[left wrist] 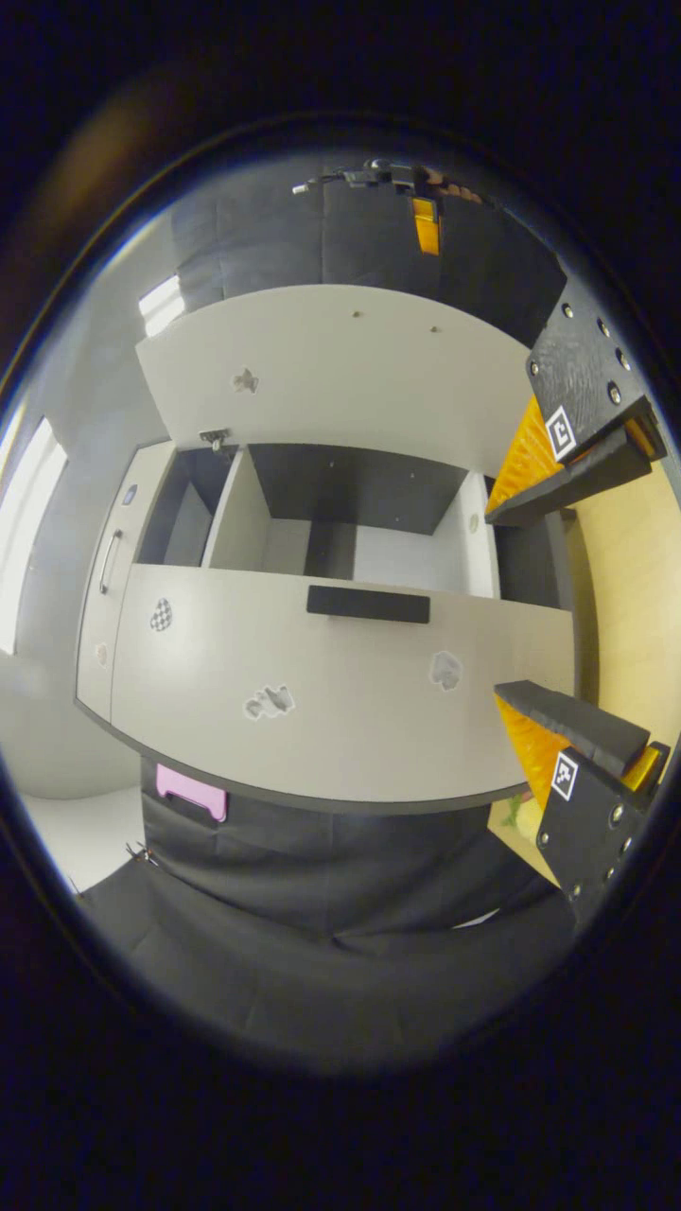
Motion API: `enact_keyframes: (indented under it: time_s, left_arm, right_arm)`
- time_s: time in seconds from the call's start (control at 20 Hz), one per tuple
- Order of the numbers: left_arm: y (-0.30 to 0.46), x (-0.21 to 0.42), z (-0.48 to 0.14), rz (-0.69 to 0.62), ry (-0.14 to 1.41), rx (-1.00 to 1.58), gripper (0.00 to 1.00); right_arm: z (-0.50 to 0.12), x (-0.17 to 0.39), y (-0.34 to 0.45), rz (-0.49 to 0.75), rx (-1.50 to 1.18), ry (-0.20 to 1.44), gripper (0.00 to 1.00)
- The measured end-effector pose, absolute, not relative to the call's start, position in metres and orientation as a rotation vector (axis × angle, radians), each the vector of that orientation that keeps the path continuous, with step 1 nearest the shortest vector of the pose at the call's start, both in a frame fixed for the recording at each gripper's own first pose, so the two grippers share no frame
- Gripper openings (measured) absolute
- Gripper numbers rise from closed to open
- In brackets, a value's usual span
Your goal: Open the right door of the double-door shoe cabinet with the right hand, and open the left door with the left hand.
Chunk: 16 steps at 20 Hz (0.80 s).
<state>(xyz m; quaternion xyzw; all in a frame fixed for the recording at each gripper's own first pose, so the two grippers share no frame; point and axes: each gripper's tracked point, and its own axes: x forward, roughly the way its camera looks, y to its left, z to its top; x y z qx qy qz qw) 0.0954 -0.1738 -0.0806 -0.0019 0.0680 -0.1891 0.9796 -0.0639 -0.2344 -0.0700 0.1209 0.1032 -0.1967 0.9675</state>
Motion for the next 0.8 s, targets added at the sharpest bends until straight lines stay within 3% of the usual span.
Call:
enact_keyframes:
  time_s: [0.1,0.2,0.25,0.4,0.8]
  left_arm:
    - [-0.184,0.125,-0.076,-0.366,0.097,0.052,0.95]
    - [-0.198,0.15,-0.074,-0.342,0.09,0.084,0.95]
    - [-0.203,0.162,-0.073,-0.328,0.091,0.087,0.95]
    - [-0.218,0.196,-0.067,-0.309,0.077,0.085,0.94]
    - [-0.232,0.261,-0.038,-0.213,0.039,0.114,0.94]
  right_arm:
    - [-0.068,-0.062,-0.257,-0.457,0.195,0.18,0.03]
    - [-0.072,-0.056,-0.278,-0.506,0.167,0.179,0.3]
    - [-0.075,-0.047,-0.283,-0.509,0.155,0.179,0.34]
    - [-0.07,-0.029,-0.3,-0.537,0.113,0.127,0.97]
    - [-0.074,0.055,-0.311,-0.443,0.113,0.117,0.98]
